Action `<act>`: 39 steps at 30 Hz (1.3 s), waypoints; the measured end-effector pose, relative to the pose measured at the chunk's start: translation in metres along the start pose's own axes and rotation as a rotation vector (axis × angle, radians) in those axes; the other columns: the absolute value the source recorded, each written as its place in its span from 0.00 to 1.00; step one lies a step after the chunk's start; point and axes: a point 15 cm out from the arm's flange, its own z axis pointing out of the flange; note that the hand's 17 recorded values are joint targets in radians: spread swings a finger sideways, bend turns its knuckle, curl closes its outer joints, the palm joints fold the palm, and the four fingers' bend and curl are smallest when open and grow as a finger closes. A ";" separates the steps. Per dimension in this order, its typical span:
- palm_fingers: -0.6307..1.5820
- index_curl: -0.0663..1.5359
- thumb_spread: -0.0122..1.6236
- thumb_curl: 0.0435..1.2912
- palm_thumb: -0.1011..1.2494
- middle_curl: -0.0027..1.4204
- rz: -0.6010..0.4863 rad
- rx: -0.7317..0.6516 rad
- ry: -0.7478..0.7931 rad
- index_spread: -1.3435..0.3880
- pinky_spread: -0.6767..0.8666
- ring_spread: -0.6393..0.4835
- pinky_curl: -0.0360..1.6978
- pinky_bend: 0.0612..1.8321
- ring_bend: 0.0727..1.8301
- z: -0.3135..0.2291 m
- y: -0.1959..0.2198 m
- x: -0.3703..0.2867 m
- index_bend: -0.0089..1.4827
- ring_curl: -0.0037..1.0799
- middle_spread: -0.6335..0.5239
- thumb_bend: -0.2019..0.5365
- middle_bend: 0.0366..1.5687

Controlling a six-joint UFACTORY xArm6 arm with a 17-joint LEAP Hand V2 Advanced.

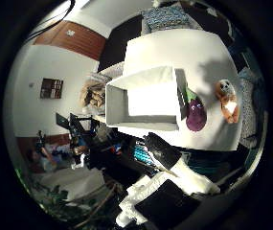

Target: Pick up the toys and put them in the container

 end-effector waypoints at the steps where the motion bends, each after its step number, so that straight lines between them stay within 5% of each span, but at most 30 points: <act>1: 0.34 0.23 0.68 0.23 0.52 0.21 0.002 -0.004 -0.001 0.55 0.71 0.75 0.18 0.21 0.12 0.001 -0.002 0.000 0.12 0.22 0.56 0.24 0.10; 7: 0.34 0.23 0.68 0.23 0.52 0.21 0.023 -0.009 -0.003 0.55 0.71 0.75 0.18 0.21 0.11 -0.001 -0.016 0.007 0.12 0.22 0.56 0.24 0.10; 17: 0.35 0.22 0.70 0.23 0.50 0.21 0.290 0.003 -0.002 0.58 0.72 0.75 0.19 0.22 0.14 0.006 -0.034 0.078 0.11 0.24 0.59 0.24 0.10; 26: 0.30 0.20 0.71 0.22 0.47 0.22 0.492 -0.037 -0.053 0.67 0.73 0.79 0.20 0.26 0.16 0.037 -0.040 0.145 0.11 0.24 0.73 0.24 0.10; 31: 0.29 0.20 0.71 0.22 0.46 0.22 0.541 0.080 -0.040 0.67 0.73 0.80 0.20 0.27 0.17 0.043 -0.064 0.177 0.11 0.24 0.73 0.24 0.10; 39: 0.29 0.20 0.71 0.22 0.47 0.22 0.653 0.019 -0.056 0.68 0.73 0.80 0.20 0.27 0.16 0.146 -0.032 0.208 0.11 0.24 0.74 0.25 0.10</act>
